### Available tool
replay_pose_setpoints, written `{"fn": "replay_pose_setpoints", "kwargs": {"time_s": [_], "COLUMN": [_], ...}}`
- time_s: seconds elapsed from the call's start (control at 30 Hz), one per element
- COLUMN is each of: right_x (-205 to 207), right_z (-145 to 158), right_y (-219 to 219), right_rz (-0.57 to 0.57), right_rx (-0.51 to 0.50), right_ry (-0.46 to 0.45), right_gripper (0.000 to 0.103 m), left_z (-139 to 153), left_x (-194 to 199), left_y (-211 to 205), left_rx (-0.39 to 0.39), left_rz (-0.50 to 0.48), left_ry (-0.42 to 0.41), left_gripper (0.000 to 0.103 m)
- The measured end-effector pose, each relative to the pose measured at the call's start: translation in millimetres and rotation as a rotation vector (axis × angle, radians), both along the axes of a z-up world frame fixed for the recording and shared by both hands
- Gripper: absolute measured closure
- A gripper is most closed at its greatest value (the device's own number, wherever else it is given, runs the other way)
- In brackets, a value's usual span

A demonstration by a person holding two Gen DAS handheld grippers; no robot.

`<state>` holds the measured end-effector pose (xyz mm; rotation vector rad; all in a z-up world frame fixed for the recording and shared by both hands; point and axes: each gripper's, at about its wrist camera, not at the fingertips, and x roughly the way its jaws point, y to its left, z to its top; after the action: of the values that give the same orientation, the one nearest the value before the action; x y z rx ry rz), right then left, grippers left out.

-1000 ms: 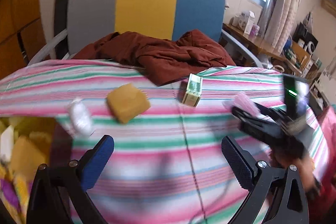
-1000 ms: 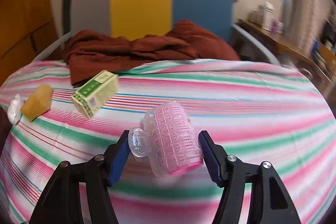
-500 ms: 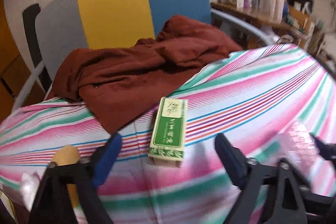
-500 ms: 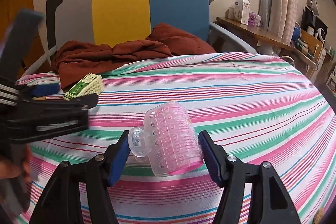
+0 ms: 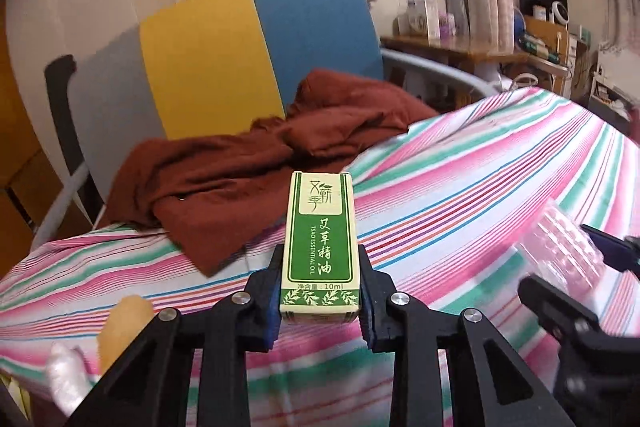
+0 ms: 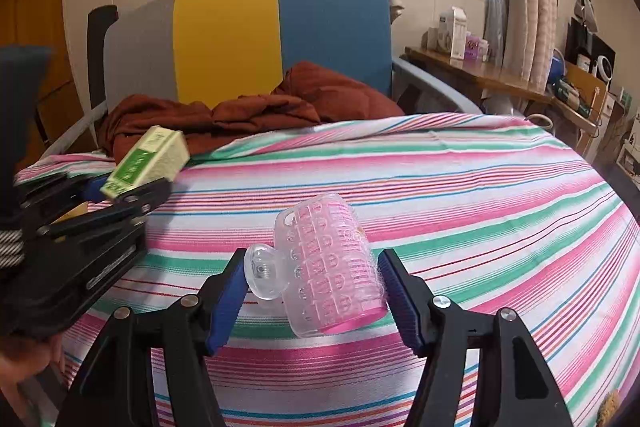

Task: Organize objects
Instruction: 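Grasp the green essential-oil box with the left tool while the right tool holds the roller, then carry the green box with the left tool while the right tool carries the roller to the tray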

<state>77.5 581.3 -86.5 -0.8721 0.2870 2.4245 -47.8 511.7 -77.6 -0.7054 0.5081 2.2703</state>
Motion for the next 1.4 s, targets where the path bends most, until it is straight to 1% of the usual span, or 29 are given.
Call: {"fn": "replay_pose_setpoints", "kwargs": {"time_s": [0.17,0.27,0.53,0.67,0.8,0.9,1.0,1.13,1.23,1.4], "right_x": [5,9,23,31,41,49,54,59,58,47], "right_z": [4,6,10,13,16,20,24,32,40,53], "right_y": [-6,-13,-43,-54,-63,-73,-88,-113,-136,-182], "right_rz": [-0.019,-0.020,-0.005,0.006,0.011,0.022,0.053,0.108,0.159,0.268], "right_rx": [0.010,0.017,0.047,0.043,0.013,0.000,0.007,-0.007,-0.026,-0.058], "right_ry": [0.009,0.009,-0.004,-0.001,0.005,0.006,-0.004,-0.004,0.014,0.044], "right_gripper": [0.037,0.037,0.037,0.037,0.037,0.037,0.037,0.037,0.037,0.037], "left_z": [5,4,6,11,19,28,41,59,70,86], "left_x": [9,18,46,58,68,77,87,103,109,110], "left_y": [-26,-35,-59,-76,-94,-112,-132,-160,-188,-238], "left_rx": [0.045,0.035,0.026,0.028,0.028,0.053,0.084,0.119,0.156,0.209], "left_rz": [0.024,0.021,0.013,0.031,0.035,0.039,0.033,0.015,0.026,0.076], "left_ry": [-0.032,-0.044,-0.015,-0.010,-0.018,-0.049,-0.065,-0.051,-0.063,-0.084], "left_gripper": [0.072,0.072,0.072,0.072,0.072,0.072,0.072,0.072,0.072,0.072]}}
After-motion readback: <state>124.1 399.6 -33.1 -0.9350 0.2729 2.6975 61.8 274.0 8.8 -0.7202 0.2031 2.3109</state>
